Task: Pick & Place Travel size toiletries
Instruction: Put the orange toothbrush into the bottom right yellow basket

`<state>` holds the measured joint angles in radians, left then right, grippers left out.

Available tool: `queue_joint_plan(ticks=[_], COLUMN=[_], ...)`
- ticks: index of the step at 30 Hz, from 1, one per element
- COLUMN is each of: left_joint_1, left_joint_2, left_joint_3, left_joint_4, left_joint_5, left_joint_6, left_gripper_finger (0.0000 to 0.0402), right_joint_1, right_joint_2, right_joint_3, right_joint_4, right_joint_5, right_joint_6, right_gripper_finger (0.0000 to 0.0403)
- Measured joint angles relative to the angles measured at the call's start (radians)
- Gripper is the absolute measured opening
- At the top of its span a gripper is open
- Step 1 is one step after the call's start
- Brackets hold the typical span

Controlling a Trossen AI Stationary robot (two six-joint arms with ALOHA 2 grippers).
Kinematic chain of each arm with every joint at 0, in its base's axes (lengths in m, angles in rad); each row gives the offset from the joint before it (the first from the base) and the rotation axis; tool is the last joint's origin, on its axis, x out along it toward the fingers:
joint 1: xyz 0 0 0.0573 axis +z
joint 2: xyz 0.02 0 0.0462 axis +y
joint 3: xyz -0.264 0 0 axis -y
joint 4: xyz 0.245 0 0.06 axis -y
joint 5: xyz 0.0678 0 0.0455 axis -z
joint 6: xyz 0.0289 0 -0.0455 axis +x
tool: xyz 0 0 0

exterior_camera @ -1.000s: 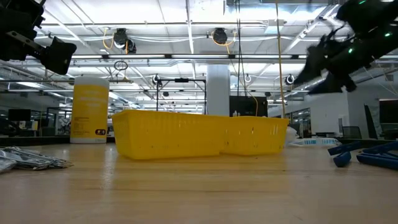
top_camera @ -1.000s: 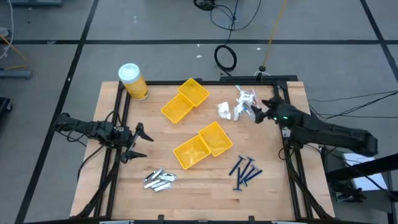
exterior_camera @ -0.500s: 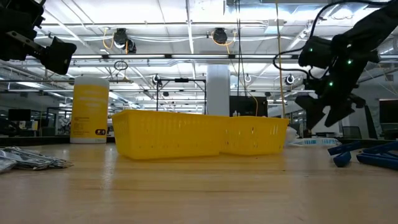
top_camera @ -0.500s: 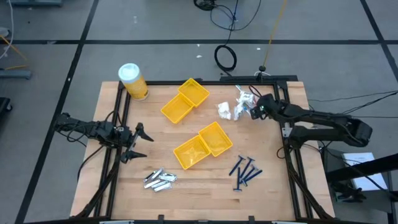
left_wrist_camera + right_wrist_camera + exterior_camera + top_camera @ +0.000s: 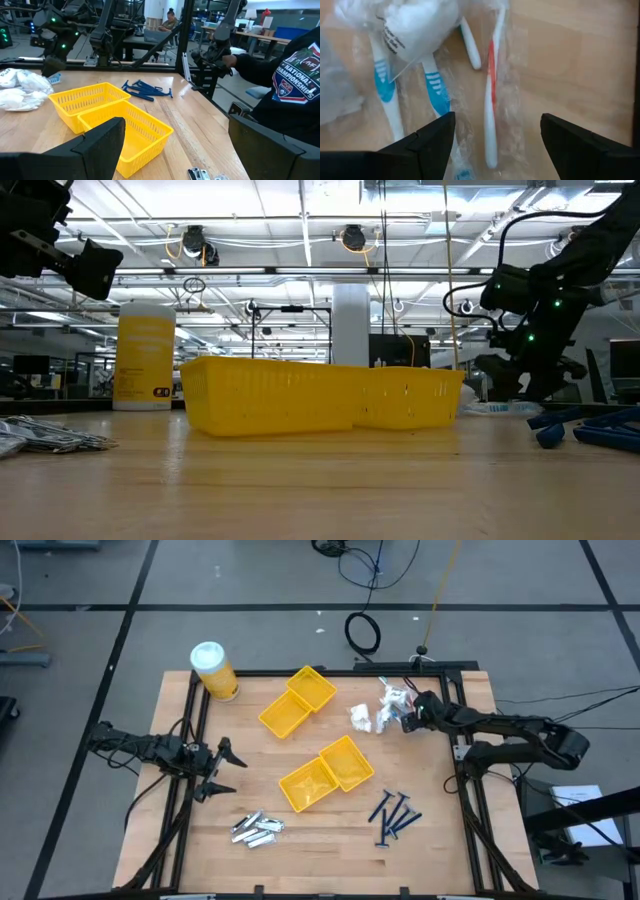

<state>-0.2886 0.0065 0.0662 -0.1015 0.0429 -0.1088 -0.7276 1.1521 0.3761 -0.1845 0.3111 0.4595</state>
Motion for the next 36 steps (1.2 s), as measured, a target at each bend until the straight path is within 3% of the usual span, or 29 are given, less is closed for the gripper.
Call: queue_joint_plan(ticks=[8,15,20,25,36], left_joint_1=[0.000,0.000,0.000,0.000,0.000], left_joint_2=[0.000,0.000,0.000,0.000,0.000], left_joint_3=[0.000,0.000,0.000,0.000,0.000], left_joint_4=[0.000,0.000,0.000,0.000,0.000], left_joint_5=[0.000,0.000,0.000,0.000,0.000], left_joint_6=[0.000,0.000,0.000,0.000,0.000], left_gripper_finger=[0.0349,0.0349,0.0349,0.0349,0.0349], right_joint_1=[0.000,0.001,0.001,0.001,0.001], right_joint_2=[0.007,-0.029,-0.067,-0.072,0.082], right_joint_3=[-0.024,-0.028,-0.028,-0.028,-0.023], right_joint_4=[0.084,0.120,0.122,0.124,0.176], right_joint_5=[-0.085,-0.241,-0.232,-0.131,-0.052], right_joint_6=[0.051,0.042,0.056,0.077,0.069], right_gripper_finger=[0.0260,0.0254,0.0253,0.0253,0.0253])
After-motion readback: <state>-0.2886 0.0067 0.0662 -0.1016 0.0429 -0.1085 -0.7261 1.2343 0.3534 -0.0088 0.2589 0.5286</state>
